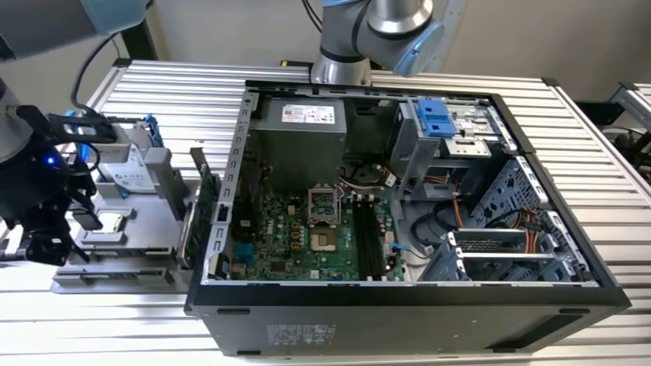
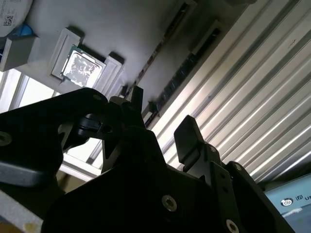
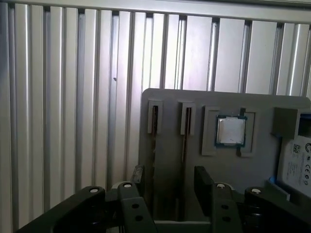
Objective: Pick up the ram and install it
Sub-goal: 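Pick up the ram and move it above insertion slot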
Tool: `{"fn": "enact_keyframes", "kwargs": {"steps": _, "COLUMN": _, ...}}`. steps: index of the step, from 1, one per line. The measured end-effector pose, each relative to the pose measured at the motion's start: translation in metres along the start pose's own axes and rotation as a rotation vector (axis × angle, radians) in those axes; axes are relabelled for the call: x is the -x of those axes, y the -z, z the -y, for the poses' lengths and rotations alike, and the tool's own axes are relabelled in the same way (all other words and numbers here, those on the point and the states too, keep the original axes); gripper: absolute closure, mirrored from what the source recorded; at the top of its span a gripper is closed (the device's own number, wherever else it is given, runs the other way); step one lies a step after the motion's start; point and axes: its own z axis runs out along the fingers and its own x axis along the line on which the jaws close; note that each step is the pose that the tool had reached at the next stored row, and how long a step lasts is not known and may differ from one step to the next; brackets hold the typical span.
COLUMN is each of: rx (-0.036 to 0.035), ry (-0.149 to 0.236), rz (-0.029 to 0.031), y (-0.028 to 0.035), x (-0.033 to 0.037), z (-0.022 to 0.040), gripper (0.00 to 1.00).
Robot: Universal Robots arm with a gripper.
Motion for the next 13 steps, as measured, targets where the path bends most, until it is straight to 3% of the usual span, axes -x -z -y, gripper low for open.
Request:
{"fn": "enact_keyframes", "kwargs": {"steps": 2, "rx": 0.0003, "ry": 0.0, "rz": -0.0036, "y": -0.0034, "x": -0.0001, "z": -0.0006, "gripper": 0.0}}
{"fn": "enact_keyframes", "kwargs": {"steps": 6, "rx": 0.0, "ry": -0.004, "rz": -0.0045, "y": -0.0106, "x": -0.0028, "z": -0.0017, "gripper": 0.0}}
{"fn": "enact_keyframes", "kwargs": {"steps": 11, "rx": -0.0118, "ry": -0.033, "rz": -0.005, "y": -0.0195, "x": -0.0069, "z": -0.0025, "gripper": 0.0}}
{"fn": "enact_keyframes", "kwargs": {"steps": 13, "rx": -0.0123, "ry": -0.04, "rz": -0.005, "y": -0.0232, "x": -0.0082, "z": -0.0026, "gripper": 0.0}}
